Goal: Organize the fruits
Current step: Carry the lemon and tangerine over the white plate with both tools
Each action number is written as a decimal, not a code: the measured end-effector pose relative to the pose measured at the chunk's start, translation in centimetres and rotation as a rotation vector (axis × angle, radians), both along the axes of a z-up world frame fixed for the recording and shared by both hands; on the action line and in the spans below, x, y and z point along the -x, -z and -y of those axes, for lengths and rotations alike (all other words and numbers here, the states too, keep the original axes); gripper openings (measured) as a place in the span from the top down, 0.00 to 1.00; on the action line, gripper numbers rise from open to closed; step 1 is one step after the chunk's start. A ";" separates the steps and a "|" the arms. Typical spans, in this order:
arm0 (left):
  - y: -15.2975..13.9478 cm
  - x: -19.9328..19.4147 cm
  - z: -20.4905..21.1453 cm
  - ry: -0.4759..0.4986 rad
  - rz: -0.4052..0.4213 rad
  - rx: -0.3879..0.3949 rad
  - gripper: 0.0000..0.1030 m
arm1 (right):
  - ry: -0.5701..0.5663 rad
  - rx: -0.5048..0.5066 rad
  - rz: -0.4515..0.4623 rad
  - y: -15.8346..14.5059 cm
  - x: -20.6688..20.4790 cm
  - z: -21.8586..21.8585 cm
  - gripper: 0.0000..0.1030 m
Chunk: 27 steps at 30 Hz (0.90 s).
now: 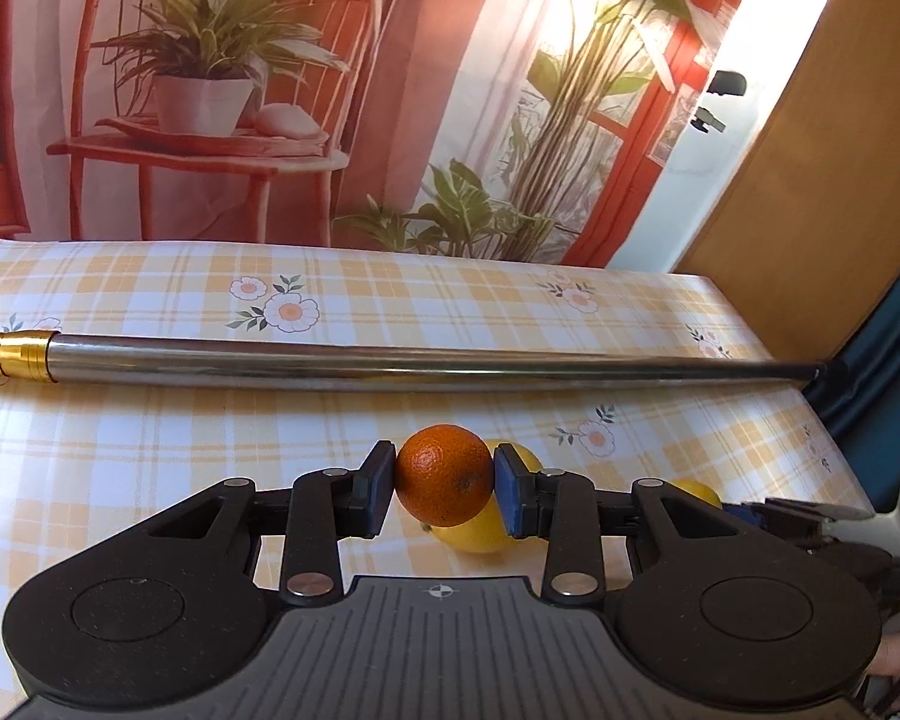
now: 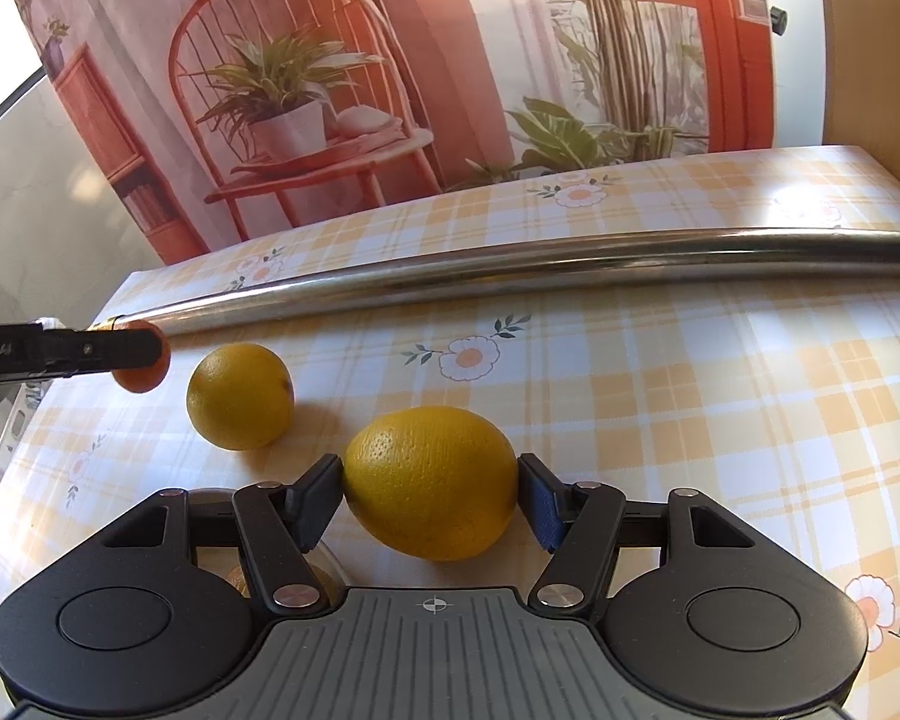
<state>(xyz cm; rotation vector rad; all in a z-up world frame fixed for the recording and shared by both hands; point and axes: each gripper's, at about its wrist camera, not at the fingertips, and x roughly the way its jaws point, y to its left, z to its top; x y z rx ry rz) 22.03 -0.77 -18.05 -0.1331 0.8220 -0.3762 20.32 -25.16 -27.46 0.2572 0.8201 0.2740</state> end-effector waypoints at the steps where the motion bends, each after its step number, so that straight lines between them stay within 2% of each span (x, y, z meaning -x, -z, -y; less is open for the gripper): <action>1: -0.1 0.7 0.1 0.017 0.007 -0.007 0.64 | 0.002 -0.002 -0.002 0.0 0.1 0.0 0.43; 9: 0.7 4.4 1.6 0.160 0.013 -0.069 0.64 | 0.012 -0.006 -0.008 -0.1 1.0 0.3 0.43; 16: 2.4 5.4 2.8 0.233 -0.009 -0.105 0.64 | 0.037 -0.001 -0.013 -0.3 1.6 0.7 0.43; 27: 4.1 6.0 4.0 0.288 -0.003 -0.203 0.64 | 0.054 -0.003 -0.003 -1.1 2.6 1.0 0.43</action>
